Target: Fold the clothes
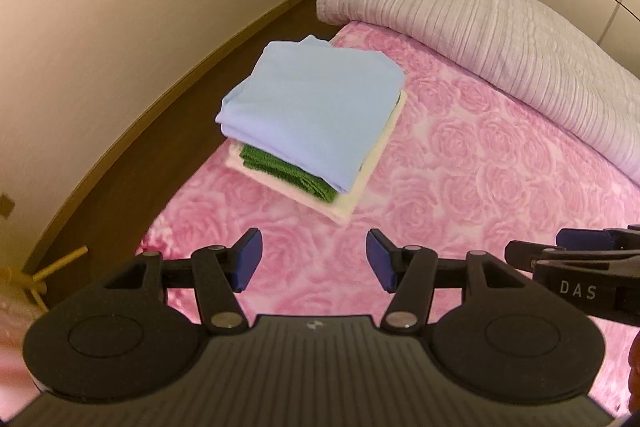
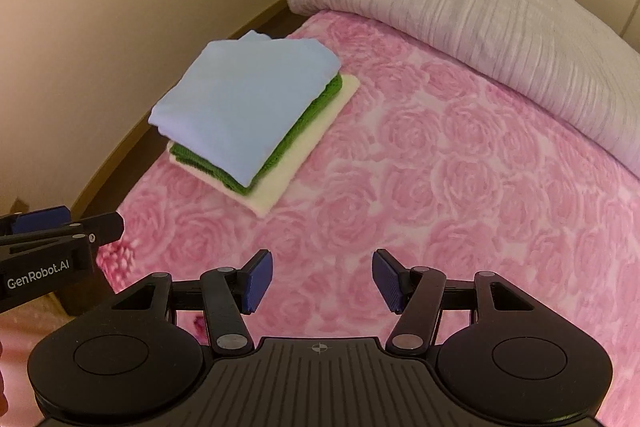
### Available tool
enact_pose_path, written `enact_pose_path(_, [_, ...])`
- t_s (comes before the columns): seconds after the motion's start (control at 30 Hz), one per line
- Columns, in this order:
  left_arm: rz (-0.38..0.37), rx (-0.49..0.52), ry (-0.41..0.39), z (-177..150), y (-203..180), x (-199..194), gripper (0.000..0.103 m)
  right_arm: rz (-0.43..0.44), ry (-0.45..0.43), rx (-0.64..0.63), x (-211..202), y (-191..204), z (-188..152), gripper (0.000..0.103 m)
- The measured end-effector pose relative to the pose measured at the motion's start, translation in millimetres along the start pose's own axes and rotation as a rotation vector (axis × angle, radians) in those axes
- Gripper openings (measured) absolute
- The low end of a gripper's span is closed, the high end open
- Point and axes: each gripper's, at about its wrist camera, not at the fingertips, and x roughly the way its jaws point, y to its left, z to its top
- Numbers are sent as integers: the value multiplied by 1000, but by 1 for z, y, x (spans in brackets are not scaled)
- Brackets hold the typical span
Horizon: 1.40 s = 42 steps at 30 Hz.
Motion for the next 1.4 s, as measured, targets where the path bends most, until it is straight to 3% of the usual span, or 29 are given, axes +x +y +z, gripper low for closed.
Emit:
enact_pose_path(0.3, [46,-72,-12,-23,-28,-17,54,39,3,-71,-11,-24,-12,59])
enact_pose_path(0.83, [94,-142,-42,-32,-76,-27,54,72,-6,-131,-21,-68,-11,59])
enact_pose_path(1.4, [146,-203,-38,-35,-83,-27,54,128,14,-211,-15,-70,-9,59])
